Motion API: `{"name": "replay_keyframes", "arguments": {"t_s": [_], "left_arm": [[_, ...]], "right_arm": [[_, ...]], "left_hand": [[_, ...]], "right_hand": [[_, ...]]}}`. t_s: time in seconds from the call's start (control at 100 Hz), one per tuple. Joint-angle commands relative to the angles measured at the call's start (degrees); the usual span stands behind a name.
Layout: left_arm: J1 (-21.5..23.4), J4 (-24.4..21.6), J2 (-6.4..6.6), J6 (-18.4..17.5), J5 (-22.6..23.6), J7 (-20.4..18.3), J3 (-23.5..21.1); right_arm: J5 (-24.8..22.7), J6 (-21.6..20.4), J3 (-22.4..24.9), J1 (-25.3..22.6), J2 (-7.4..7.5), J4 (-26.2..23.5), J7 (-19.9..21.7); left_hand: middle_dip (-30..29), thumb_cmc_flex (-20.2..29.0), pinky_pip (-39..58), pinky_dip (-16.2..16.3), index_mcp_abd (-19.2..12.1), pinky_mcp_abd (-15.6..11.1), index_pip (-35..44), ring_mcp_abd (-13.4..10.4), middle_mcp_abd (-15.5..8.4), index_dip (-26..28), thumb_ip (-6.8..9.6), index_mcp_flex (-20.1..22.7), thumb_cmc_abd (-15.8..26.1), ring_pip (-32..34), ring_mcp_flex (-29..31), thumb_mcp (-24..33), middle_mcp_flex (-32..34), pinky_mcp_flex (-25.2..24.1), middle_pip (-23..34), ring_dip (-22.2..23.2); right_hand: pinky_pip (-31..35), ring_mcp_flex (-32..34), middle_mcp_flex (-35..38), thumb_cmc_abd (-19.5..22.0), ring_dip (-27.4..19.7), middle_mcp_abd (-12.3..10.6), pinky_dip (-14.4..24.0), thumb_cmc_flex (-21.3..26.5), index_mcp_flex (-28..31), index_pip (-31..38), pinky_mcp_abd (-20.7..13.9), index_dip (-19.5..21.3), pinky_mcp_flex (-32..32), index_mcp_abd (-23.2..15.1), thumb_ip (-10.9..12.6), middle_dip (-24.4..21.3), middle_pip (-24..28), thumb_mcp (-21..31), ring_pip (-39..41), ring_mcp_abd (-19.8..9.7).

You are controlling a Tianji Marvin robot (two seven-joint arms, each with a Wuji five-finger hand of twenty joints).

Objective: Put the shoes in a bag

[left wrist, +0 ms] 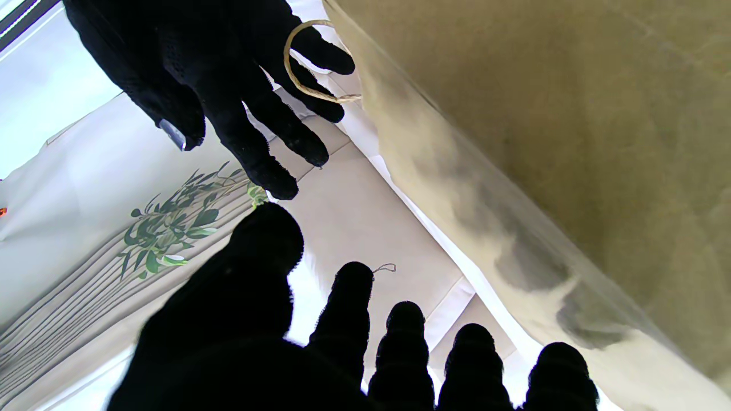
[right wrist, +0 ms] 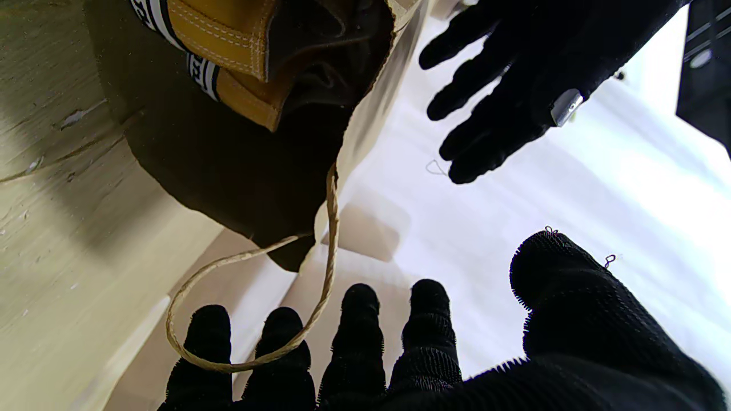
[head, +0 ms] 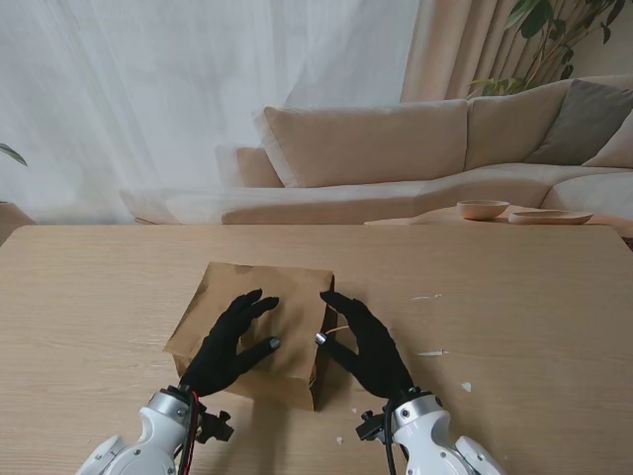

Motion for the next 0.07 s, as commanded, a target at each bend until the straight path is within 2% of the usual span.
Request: {"name": "replay_keyframes", "arguments": {"t_s": [0.0, 0.06], "left_arm": [[0.6, -0.6, -0.05, -0.4, -0.1, -0.8, -0.2], [0.8, -0.8, 0.00, -0.6, -0.2, -0.9, -0.3]], "right_arm": [[0.0, -0.1, 0.0, -0.6, -0.53, -0.5, 0.4], [0.0, -0.1, -0.1, -0.6, -0.56, -0.5, 0.3]], "left_hand": [[-0.4, 1.0, -1.4, -1.6, -2.1, -2.4, 0.5, -2.1, -2.9, -0.6, 1.08, -0.6, 2.3, -0.9, -0.9, -1.3, -1.0, 0.4, -1.3, -0.8], [-0.4, 1.0, -1.4, -1.7, -2.0, -2.4, 0.6, -2.1, -2.8, -0.7, 1.08, -0.6, 2.3, -0.8, -0.9, -1.3, -0.9, 0.4, -1.2, -0.8]], "right_hand": [[-1.5, -1.1, -0.9, 1.9, 0.3, -2.1, 1.1, -1.1, -1.8, -0.9, -1.9, 1.2, -0.6, -2.8, 2.2, -0.2, -1.1, -1.5, -0.8, -2.5], [-1.4, -1.1, -0.9, 1.9, 0.3, -2.1, 1.2, -1.1, -1.7, -1.0, -1.9, 1.3, -0.6, -2.8, 2.2, -0.1, -1.0, -1.6, -0.7, -2.4]]}}
